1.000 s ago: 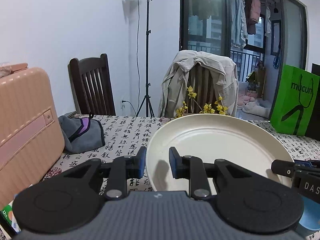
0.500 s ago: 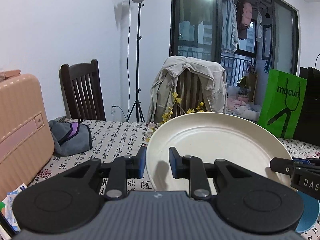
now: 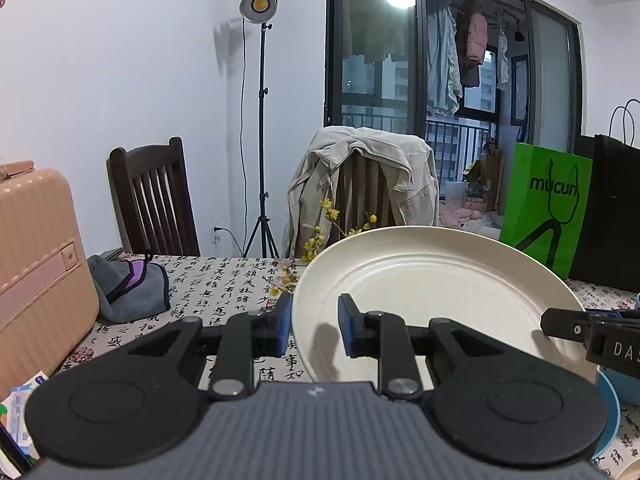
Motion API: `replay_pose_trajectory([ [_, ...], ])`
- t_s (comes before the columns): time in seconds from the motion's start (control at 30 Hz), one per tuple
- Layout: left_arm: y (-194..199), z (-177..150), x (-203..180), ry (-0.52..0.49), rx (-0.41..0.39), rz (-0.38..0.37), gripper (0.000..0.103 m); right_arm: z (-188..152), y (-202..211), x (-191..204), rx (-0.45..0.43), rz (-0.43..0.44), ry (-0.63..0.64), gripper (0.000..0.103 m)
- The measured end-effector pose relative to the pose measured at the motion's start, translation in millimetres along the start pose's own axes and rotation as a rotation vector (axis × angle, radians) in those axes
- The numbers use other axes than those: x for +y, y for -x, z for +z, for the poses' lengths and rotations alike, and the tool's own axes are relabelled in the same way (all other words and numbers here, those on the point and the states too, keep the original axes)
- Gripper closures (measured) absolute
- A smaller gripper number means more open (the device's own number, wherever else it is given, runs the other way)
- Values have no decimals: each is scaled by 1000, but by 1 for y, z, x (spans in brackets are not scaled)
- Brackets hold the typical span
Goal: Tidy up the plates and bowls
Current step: 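Carry the held cream plates past the flowers toward the blue bowls with both tools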
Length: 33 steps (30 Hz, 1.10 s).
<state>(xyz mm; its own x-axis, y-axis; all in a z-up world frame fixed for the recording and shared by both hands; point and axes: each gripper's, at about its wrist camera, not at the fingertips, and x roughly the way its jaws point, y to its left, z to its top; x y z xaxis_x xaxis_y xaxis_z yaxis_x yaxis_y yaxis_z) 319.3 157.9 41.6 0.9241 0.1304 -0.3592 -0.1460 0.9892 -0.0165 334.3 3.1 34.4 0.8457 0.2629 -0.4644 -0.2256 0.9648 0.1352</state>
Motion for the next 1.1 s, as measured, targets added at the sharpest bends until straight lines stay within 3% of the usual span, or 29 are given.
replay_pose_trajectory([
  [0.3, 18, 0, -11, -10, -49, 6, 78, 2, 15, -7, -30, 1, 8, 87],
  [1.1, 71, 6, -57, -32, -89, 6, 78, -1, 75, -44, -129, 26, -33, 87],
])
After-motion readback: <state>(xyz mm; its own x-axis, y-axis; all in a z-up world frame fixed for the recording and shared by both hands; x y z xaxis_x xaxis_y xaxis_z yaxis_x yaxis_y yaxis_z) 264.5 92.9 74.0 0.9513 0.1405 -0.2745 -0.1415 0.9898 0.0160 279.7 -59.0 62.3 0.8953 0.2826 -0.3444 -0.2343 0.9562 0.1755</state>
